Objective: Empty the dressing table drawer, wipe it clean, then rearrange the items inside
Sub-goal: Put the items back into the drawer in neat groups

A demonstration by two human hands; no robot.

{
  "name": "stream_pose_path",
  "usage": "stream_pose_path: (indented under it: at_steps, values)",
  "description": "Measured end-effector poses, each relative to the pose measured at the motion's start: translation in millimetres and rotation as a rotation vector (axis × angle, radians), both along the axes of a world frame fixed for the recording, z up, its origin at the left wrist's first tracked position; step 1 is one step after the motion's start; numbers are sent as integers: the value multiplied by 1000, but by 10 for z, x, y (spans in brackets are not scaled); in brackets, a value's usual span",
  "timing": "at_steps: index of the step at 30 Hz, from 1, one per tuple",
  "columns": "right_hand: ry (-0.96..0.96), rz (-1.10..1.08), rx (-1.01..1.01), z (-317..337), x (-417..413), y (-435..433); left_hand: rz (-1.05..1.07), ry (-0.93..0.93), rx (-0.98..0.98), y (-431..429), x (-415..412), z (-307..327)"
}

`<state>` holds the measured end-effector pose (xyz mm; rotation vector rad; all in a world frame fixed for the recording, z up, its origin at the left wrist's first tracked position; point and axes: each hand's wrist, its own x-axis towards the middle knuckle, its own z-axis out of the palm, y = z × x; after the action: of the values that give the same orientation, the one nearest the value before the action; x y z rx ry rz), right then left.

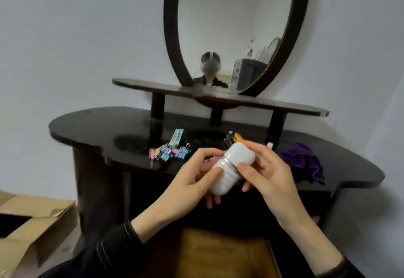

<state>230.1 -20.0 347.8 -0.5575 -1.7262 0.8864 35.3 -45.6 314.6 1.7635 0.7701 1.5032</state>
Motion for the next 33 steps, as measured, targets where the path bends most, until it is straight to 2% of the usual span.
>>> stream_pose_path:
  at_steps: [4,8,12,14,16,18,20,22,24,29,33]
  values:
    - [-121,62,-278,-734,155,-237,-27,70,-245,-344,-45,-700]
    - [-509,86,-503,-1604,175,-327,64,161,-510,-391,-83,-1542]
    - [-643,194,-737,-2269,48,-343,55,143,-717,-320,-88,-2164]
    - [-719,185,-812,-2540,-32,-330,114,147,-748,-273,-111,-2367]
    - [-801,132,-900,-2771,-103,-304,225,358,-705,-235,-179,-2487]
    - [-892,100,-982,-2914,-181,-286,293,765,-599,-222,-297,-2569]
    - [-947,130,-1038,-3001,-281,-279,239,1113,-546,-248,-397,-2634]
    - [-964,175,-1058,-3057,-391,-295,149,1272,-610,-292,-459,-2653]
    - [-987,209,-1019,-3113,-480,-336,89,1343,-664,-327,-484,-2659]
    - [-1247,230,-700,-3184,-515,-423,76,1402,-676,-332,-463,-2639]
    - [-1323,252,-581,-3239,-513,-463,71,1415,-669,-340,-459,-2632]
